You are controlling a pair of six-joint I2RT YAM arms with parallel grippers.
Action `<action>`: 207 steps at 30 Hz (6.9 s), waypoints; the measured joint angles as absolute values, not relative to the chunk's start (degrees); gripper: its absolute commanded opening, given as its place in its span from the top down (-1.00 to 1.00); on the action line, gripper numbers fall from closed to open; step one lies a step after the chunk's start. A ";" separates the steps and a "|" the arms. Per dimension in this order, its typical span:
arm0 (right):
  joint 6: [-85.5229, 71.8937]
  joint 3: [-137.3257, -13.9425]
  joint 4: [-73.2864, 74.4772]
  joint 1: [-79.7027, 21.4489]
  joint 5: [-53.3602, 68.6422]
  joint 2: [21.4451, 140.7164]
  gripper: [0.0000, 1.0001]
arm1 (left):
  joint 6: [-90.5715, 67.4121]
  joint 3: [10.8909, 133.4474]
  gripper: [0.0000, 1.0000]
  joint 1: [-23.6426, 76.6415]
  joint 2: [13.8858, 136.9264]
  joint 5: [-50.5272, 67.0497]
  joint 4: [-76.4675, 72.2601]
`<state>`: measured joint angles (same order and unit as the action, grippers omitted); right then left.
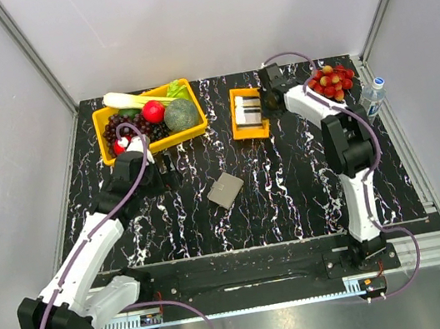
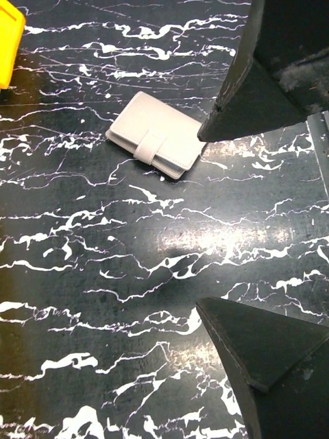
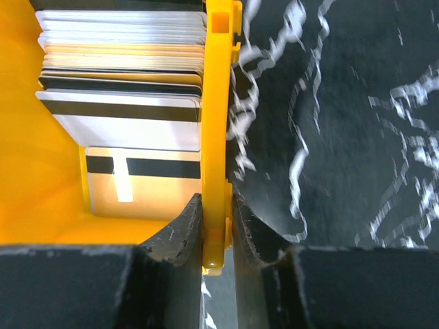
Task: Put the credit cards into the card holder
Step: Move the storage box to the center of the board, then open the card holder at the center of the board.
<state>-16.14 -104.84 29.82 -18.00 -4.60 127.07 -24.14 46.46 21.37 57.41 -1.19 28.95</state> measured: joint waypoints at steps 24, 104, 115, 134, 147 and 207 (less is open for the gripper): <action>-40.58 -51.31 28.49 -24.21 -21.21 82.94 0.75 | -32.64 37.82 -0.98 21.54 57.49 9.30 20.99; -44.51 -57.01 4.93 -36.86 12.67 102.35 -0.09 | -41.63 35.46 1.00 27.53 91.77 25.30 -11.60; -44.84 -50.50 11.25 -37.12 4.38 87.29 -0.29 | -31.40 45.74 1.00 35.00 75.96 11.29 11.20; -47.57 -44.60 28.62 -37.12 -20.12 55.09 -0.30 | -41.87 59.22 1.00 68.47 94.89 -42.70 35.55; -51.27 -41.41 31.09 -37.12 -23.24 52.88 -0.40 | -46.46 59.53 0.95 72.20 91.85 -52.66 41.85; -24.08 -52.36 10.26 -37.12 31.07 96.92 -0.06 | -37.08 45.78 -0.26 50.87 87.94 -9.58 19.18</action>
